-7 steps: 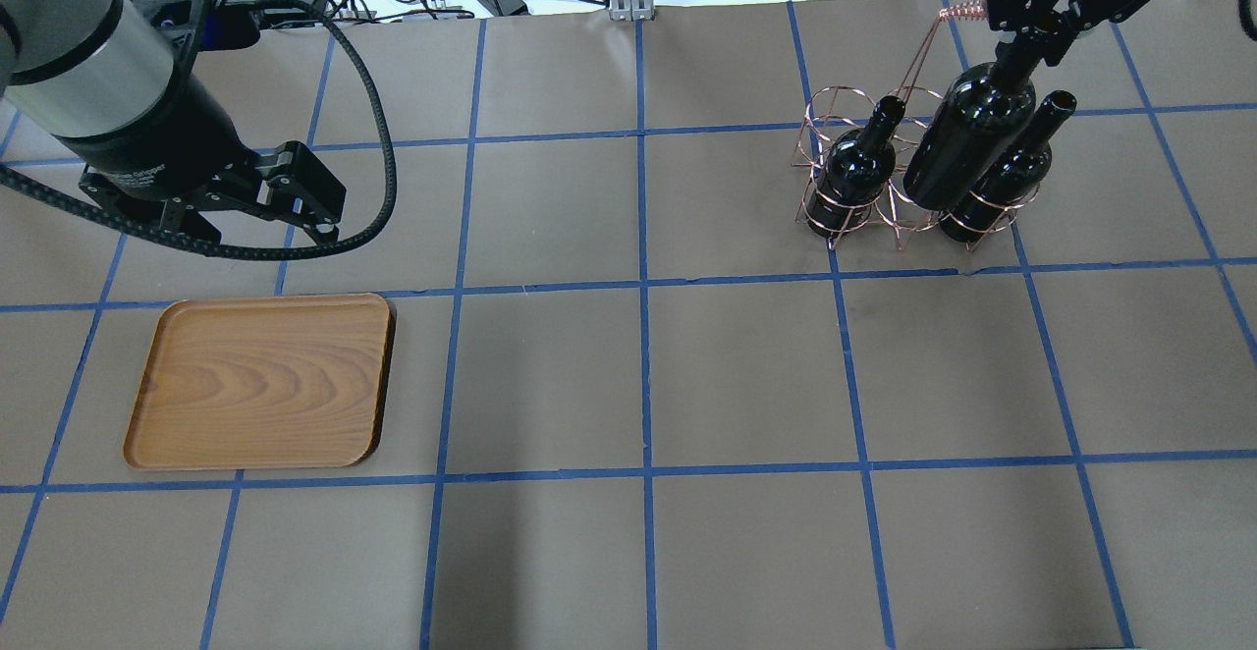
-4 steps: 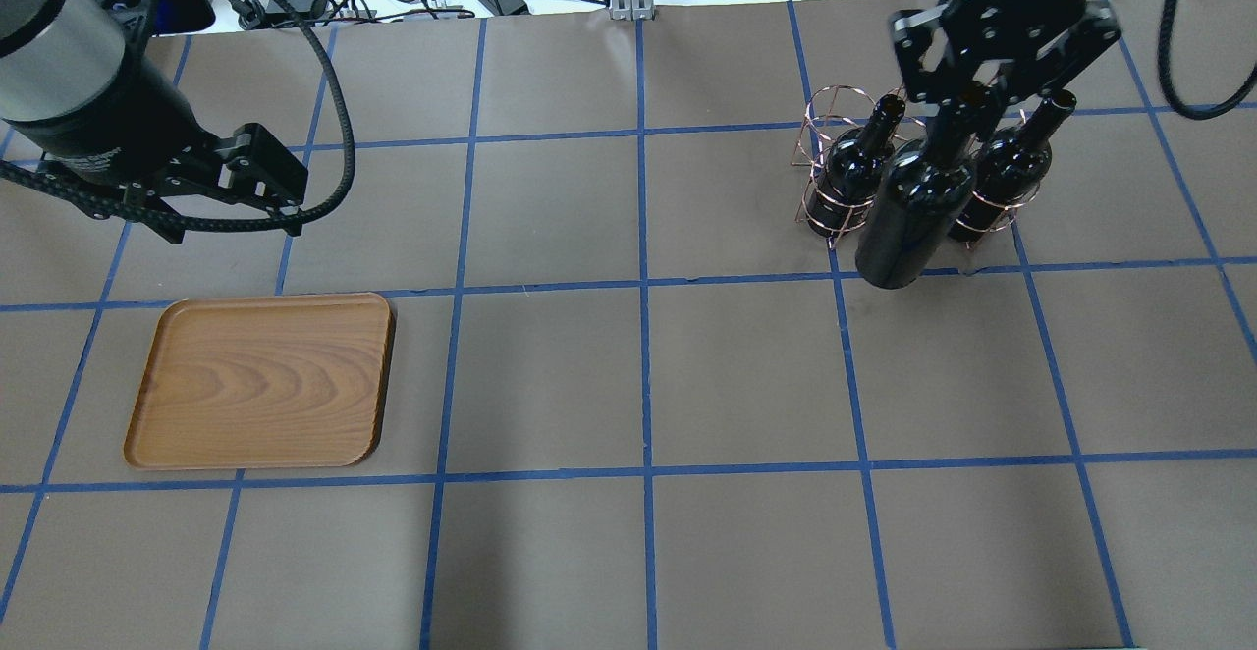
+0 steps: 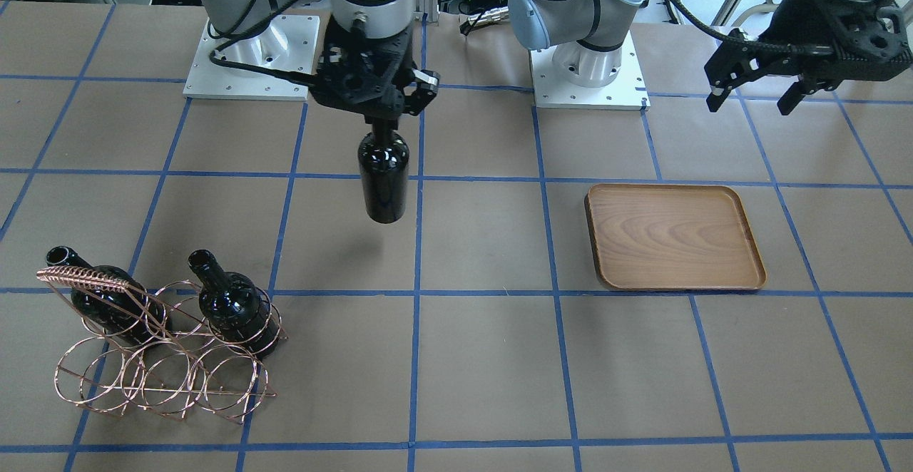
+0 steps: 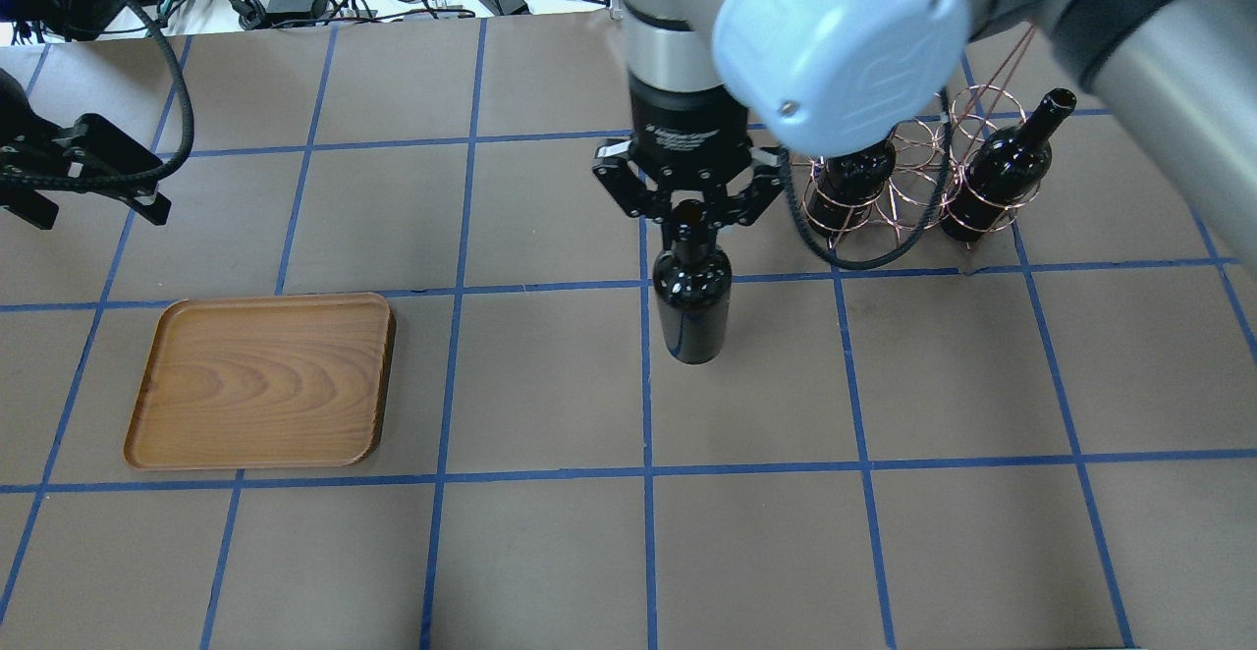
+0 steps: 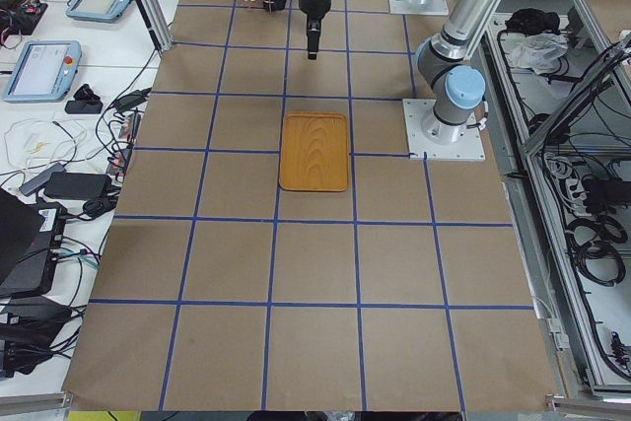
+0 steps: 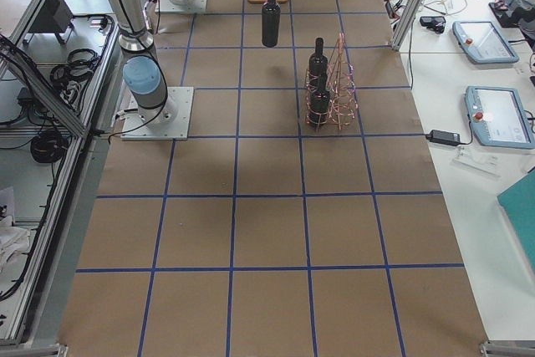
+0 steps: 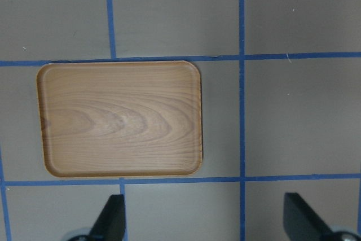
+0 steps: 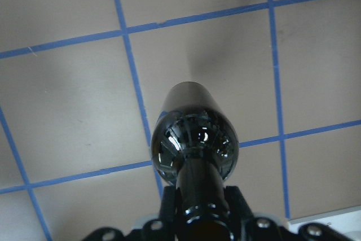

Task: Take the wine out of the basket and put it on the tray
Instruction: 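Carry the bottle with the right gripper toward the table center, then stand the bottle upright on the table, release, and raise the right gripper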

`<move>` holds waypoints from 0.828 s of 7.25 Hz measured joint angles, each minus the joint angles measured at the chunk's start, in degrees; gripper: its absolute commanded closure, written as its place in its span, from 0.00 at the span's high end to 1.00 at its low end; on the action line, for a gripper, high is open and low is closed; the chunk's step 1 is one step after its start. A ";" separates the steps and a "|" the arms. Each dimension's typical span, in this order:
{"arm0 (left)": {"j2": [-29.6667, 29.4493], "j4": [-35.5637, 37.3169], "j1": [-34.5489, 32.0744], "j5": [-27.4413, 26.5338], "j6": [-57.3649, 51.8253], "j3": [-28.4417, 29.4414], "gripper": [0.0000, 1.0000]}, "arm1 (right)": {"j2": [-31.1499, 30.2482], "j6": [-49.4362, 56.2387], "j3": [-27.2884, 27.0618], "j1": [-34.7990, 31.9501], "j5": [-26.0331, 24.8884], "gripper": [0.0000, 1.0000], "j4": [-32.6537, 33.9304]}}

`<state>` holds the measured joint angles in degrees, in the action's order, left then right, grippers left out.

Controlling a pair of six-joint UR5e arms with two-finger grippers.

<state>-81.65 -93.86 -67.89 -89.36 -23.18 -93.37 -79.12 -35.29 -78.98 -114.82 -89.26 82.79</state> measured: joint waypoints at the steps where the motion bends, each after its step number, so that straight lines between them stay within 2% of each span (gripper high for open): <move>1: -0.22 -0.02 1.83 0.07 -2.76 0.02 1.00 | 1.34 -2.46 -0.34 -2.92 1.09 0.06 1.25; 3: -0.50 -0.23 4.04 0.02 -5.15 -0.14 1.00 | 1.85 -4.04 -3.55 -6.20 4.42 0.06 5.43; 6: -0.48 -0.85 4.77 -0.17 -5.55 -0.53 1.00 | 1.79 -4.67 -7.52 -8.50 4.66 0.08 11.07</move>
<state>-82.12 -94.71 -63.12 -89.53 -28.72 -93.91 -77.34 -39.96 -86.49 -123.33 -84.60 93.87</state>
